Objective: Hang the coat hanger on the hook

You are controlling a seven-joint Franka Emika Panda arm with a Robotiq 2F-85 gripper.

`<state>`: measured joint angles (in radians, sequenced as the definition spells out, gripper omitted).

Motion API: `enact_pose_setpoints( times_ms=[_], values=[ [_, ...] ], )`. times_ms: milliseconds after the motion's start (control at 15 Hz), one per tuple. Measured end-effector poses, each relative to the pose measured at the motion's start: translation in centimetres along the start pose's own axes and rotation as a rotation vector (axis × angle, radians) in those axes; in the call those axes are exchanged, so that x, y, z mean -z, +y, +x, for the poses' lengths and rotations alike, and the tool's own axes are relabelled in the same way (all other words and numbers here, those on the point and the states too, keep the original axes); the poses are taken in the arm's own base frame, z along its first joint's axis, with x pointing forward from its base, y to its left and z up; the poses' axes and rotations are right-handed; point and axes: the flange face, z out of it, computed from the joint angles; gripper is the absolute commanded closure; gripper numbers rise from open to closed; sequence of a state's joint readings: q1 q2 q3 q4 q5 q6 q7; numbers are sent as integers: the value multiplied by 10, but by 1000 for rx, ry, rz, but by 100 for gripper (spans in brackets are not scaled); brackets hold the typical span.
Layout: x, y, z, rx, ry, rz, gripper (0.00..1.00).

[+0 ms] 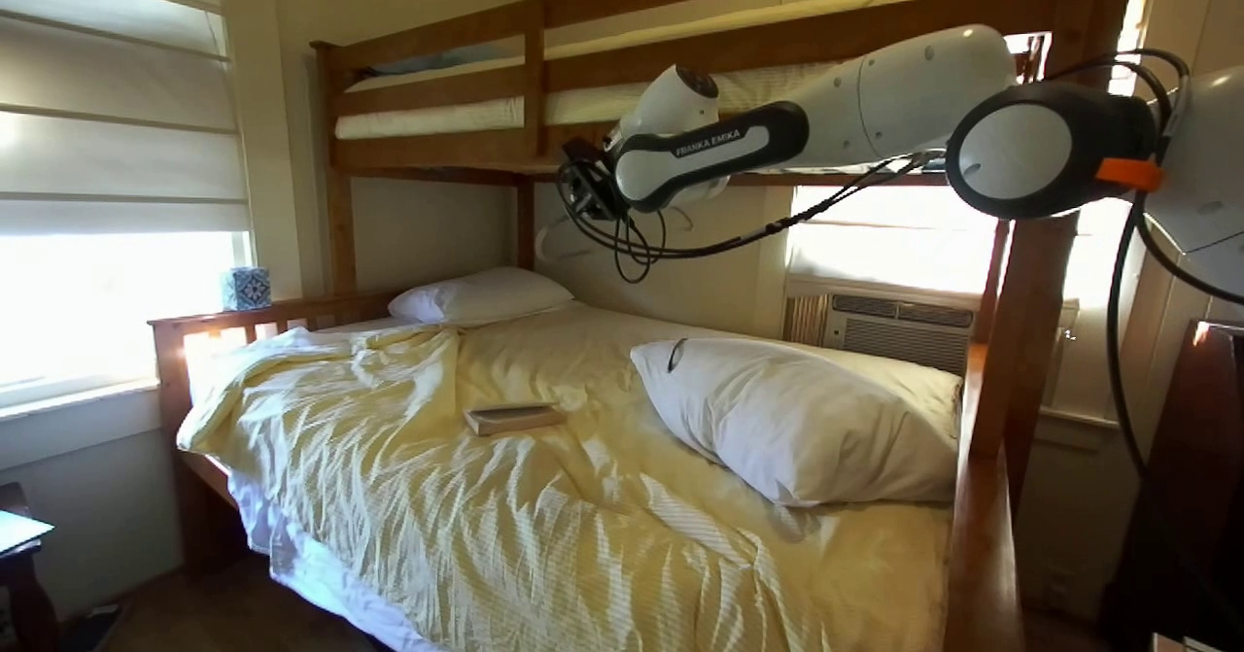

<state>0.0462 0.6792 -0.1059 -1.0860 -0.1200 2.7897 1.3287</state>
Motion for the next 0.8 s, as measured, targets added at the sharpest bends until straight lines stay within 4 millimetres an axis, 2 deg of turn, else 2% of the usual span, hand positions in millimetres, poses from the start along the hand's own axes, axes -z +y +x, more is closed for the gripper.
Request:
enact_pose_setpoints(
  times_ms=[133, 333, 600, 800],
  values=[
    [0, 1, 0, -8, -2, 8, 96],
    [15, -16, 6, -45, 28, 149, 96],
    [48, -41, 27, -164, 73, 318, 96],
    [58, -47, 43, -311, 70, 360, 96]
  ],
)
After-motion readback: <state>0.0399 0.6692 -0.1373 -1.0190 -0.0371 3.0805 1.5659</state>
